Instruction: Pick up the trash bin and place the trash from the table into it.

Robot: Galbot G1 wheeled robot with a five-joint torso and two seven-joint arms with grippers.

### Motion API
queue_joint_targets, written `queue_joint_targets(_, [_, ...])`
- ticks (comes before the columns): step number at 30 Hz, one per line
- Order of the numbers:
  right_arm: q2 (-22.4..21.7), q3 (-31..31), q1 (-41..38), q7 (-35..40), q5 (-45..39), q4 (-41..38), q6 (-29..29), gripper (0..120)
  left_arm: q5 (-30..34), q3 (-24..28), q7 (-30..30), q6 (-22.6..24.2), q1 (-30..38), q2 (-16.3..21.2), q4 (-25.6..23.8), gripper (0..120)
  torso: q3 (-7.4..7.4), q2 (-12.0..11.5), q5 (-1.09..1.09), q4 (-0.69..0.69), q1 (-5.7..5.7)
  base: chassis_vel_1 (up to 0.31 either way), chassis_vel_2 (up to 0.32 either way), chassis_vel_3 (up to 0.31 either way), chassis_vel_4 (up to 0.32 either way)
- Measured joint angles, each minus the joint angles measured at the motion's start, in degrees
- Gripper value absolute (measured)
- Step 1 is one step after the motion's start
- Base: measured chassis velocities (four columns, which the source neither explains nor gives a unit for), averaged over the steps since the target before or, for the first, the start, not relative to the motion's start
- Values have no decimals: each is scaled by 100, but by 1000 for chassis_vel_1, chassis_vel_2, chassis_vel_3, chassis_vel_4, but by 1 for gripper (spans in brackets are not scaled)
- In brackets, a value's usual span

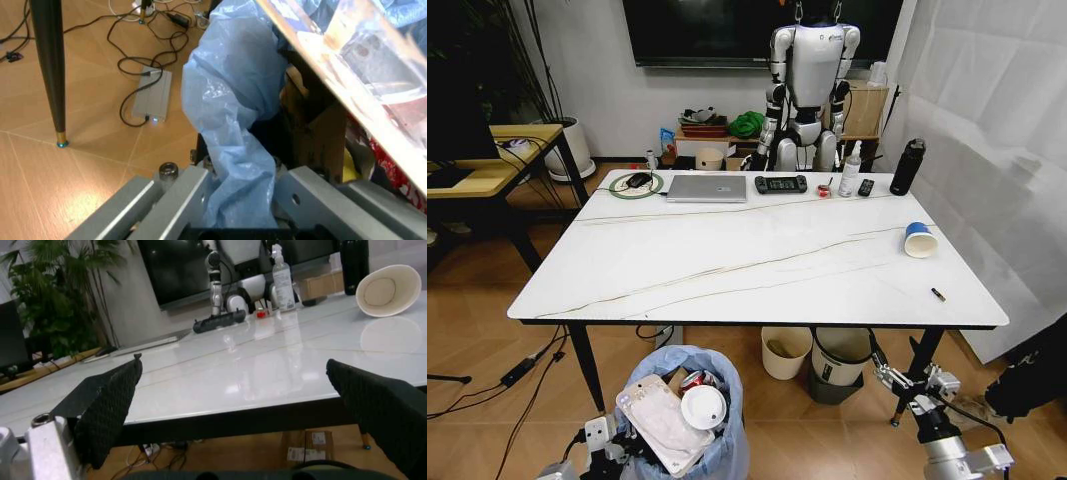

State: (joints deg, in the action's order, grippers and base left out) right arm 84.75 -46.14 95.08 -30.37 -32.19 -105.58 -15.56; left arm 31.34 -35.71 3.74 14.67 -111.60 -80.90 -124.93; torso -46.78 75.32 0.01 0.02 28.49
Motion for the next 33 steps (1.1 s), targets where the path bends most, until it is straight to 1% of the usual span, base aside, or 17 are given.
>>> queue_joint_targets(17, [-103, 14, -106, -9, -192, 74, 55, 100, -61, 88, 0, -1, 5, -119, 4, 0, 0, 0, -1, 0, 0, 0, 0, 0, 0])
queue_joint_targets(33, [-140, -12, -136, -17, -297, 97, 78, 100, -70, 118, 5, -1, 18, -144, 27, 0, 0, 0, -1, 0, 0, -58, -59, 53, 52])
